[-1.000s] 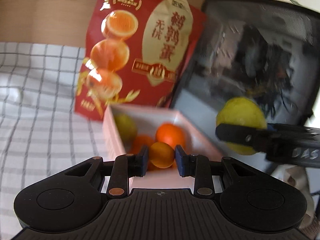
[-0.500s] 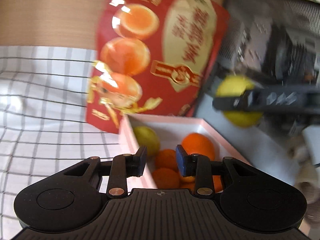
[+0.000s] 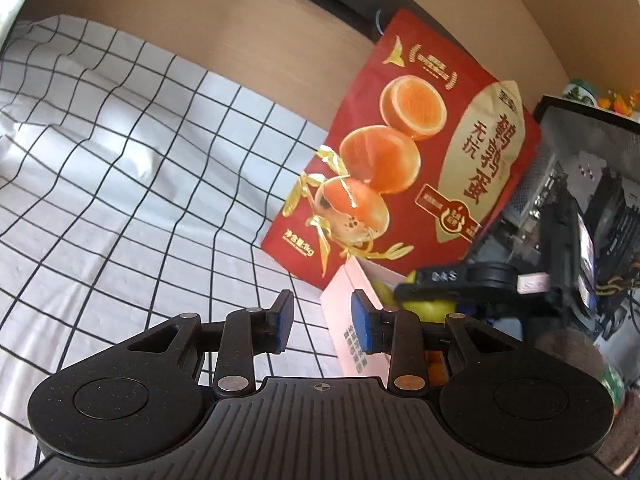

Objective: Organize fruits
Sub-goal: 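Carry the pear and kumquat over the pink box and open both tools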

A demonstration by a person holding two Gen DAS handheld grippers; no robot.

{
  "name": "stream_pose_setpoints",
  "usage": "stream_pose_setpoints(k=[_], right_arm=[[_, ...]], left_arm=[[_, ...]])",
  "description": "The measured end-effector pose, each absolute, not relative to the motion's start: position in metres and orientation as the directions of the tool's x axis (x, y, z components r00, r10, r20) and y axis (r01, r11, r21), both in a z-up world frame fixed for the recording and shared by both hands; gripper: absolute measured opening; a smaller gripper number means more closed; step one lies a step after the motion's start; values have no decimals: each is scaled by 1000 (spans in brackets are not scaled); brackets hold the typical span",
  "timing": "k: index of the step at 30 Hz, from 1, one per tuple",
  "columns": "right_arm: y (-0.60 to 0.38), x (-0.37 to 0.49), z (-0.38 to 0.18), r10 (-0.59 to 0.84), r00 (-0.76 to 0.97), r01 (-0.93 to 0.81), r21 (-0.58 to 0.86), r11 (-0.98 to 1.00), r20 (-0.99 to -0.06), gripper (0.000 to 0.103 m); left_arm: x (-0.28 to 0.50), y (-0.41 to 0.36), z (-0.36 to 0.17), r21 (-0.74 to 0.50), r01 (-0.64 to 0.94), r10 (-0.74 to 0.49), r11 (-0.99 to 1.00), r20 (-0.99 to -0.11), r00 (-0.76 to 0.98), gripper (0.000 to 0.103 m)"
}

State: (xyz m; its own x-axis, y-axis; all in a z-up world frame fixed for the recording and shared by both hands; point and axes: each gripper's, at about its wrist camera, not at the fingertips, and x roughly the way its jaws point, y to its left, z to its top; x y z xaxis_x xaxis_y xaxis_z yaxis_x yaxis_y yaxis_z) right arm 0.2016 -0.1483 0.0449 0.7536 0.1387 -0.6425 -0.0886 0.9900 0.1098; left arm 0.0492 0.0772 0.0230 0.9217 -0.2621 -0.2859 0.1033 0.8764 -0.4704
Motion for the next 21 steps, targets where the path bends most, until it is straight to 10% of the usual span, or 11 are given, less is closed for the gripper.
stream_pose_setpoints(k=[21], right_arm=[[-195,33,45,260,756,-264,84,961,-601,85]], left_arm=[[-19,28,5,-35,78,-84,996,-560,824,35]])
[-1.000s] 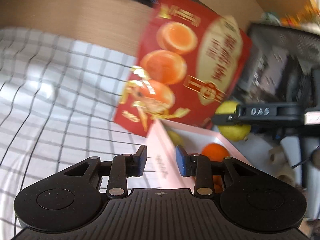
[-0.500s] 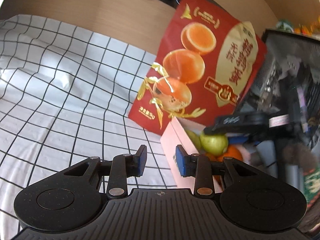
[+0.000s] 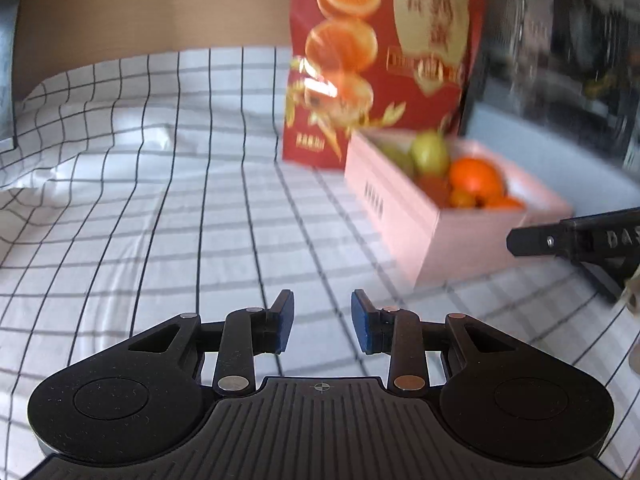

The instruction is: Organize fruits

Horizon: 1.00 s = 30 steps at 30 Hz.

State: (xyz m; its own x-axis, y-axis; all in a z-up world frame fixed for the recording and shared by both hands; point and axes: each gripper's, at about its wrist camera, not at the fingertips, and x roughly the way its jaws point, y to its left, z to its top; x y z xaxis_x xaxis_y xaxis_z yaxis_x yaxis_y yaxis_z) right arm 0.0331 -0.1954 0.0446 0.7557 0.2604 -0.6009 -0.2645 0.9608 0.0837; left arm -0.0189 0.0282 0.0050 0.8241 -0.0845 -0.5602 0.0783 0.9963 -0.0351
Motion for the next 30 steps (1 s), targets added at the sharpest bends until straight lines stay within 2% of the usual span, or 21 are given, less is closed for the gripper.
stream_pose_setpoints(k=[4,11,15,18,25,30], right_arm=[[-180,22,16,300,719,-296,115,948,-627,85],[-158,26,-9,236,735,-295,13,955,-635,85],[-163,31,-11,229,729,-263,45,964,-646,92],[-165,34,-13,186,729,-215,37,976,-659,103],[-165,29,-18,153,762,-167,37,985,-629,103],[-165,24,-18,141,772,-152,35,988,-620,103]], left_arm=[[-18,22,-3,-18,63,-62,998,-589,806,35],[-13,11,-12,-18,40,-43,999,-576,817,43],[-10,7,-11,-3,32,-28,999,-577,816,43],[-10,7,-11,-4,31,-28,1000,-577,816,44],[-8,10,-11,-29,27,-39,999,-575,817,44],[-5,0,-11,33,22,1,999,-579,816,44]])
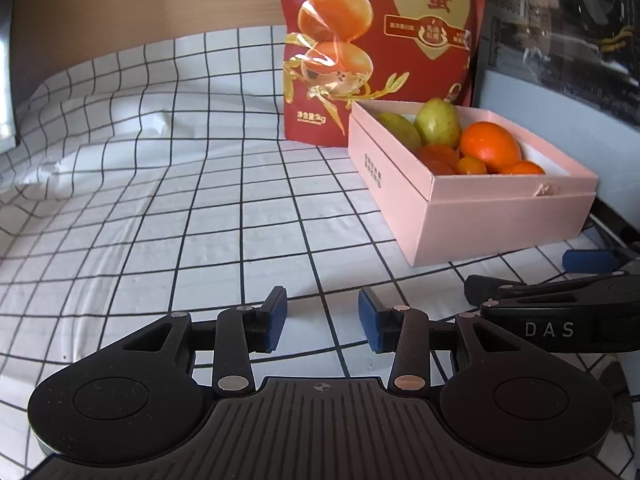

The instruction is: Organize fruits

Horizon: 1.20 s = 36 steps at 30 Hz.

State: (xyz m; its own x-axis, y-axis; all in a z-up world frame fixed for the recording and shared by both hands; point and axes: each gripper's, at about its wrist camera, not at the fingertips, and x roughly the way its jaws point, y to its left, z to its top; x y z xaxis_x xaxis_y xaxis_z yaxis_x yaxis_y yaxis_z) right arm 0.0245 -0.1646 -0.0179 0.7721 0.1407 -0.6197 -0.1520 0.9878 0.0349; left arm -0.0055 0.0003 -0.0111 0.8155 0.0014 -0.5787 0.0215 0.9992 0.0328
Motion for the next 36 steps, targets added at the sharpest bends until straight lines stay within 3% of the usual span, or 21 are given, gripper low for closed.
stream_pose_setpoints(k=[36], right_arm=[[-165,24,-18,142,772,-153,36,988,-620,103]], left_arm=[[-5,4,-12,18,21,-7,1000,-579,815,45]])
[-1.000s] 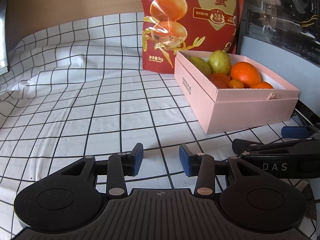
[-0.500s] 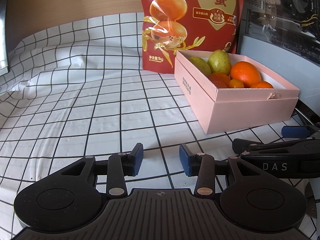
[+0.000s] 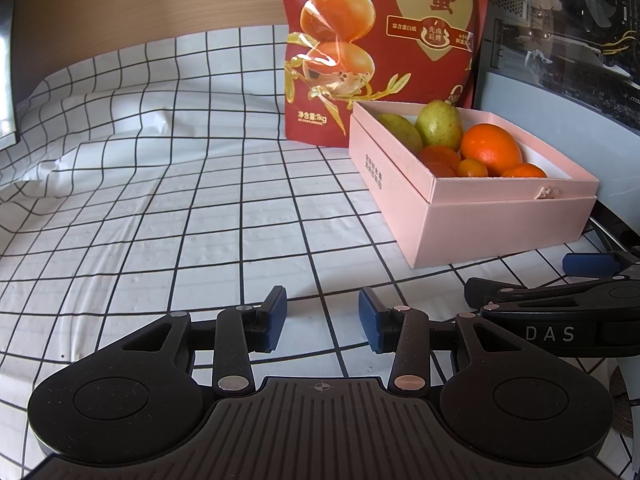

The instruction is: Organize fruits

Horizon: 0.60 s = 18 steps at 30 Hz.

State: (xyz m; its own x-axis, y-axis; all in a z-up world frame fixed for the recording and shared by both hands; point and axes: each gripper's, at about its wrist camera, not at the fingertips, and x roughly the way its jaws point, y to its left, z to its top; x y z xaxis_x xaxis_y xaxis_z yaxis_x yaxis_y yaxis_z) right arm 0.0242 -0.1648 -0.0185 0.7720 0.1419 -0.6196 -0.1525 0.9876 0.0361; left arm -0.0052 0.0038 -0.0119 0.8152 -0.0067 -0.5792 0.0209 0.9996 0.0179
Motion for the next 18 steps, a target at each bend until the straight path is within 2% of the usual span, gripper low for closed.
stream_pose_setpoints(k=[18], right_arm=[[-165,24,-18,141,772,-152,35,988,-620,103]], left_arm=[[-6,4,-12,24,27,-8,999,-579,815,44]])
